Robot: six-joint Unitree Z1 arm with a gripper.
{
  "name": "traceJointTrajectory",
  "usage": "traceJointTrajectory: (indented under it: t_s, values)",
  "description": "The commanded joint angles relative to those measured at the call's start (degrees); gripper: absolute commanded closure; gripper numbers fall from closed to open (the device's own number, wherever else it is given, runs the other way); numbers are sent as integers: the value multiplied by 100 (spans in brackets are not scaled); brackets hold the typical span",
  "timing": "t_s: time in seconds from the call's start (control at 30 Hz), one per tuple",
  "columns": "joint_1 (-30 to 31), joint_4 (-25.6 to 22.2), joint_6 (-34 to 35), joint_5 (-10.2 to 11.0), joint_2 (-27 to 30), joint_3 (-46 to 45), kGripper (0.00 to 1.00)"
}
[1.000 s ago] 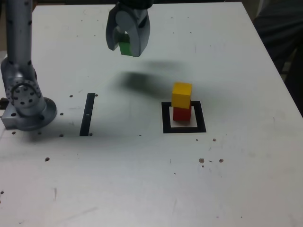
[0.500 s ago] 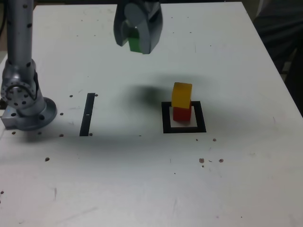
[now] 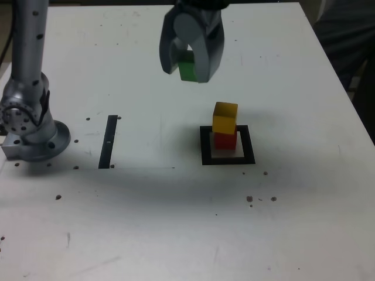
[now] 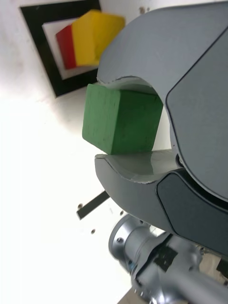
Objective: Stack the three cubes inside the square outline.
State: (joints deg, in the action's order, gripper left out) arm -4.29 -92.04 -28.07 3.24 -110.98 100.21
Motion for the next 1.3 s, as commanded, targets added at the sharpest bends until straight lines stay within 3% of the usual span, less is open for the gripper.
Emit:
traceJointTrajectory:
  t_s: [0.0,0.6,1.27]
  values:
    - [68,-86,85,-10,-66,49,67]
    - [651,-128,451,-94,-572,550,67]
    - [790,-83,538,-210,-738,773,67]
